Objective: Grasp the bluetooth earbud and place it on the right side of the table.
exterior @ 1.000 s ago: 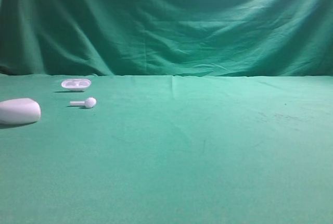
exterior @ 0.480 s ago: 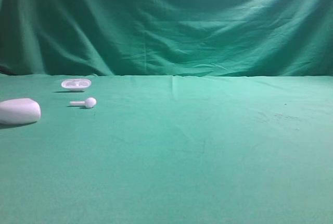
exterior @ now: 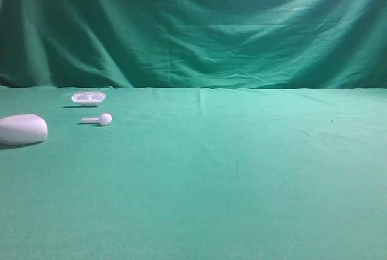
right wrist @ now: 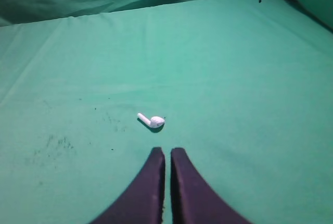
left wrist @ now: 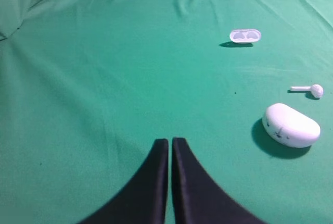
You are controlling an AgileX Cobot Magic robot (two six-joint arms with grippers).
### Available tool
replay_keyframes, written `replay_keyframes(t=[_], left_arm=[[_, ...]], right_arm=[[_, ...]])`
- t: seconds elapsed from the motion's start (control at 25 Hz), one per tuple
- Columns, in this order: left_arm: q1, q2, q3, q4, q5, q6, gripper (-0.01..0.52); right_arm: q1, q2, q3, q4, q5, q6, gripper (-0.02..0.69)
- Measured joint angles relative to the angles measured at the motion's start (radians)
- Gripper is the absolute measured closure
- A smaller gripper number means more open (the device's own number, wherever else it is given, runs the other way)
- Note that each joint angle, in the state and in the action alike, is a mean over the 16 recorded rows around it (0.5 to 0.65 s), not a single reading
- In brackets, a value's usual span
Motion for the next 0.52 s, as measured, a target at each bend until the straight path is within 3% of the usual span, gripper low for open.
replay_keyframes(t=[0.52], left_arm=[[0.0, 0.0, 0.0, 0.0, 0.0, 0.0, 0.514]], right_arm=[[-0.004, 0.0, 0.013, 0.008, 0.013, 0.005, 0.665]])
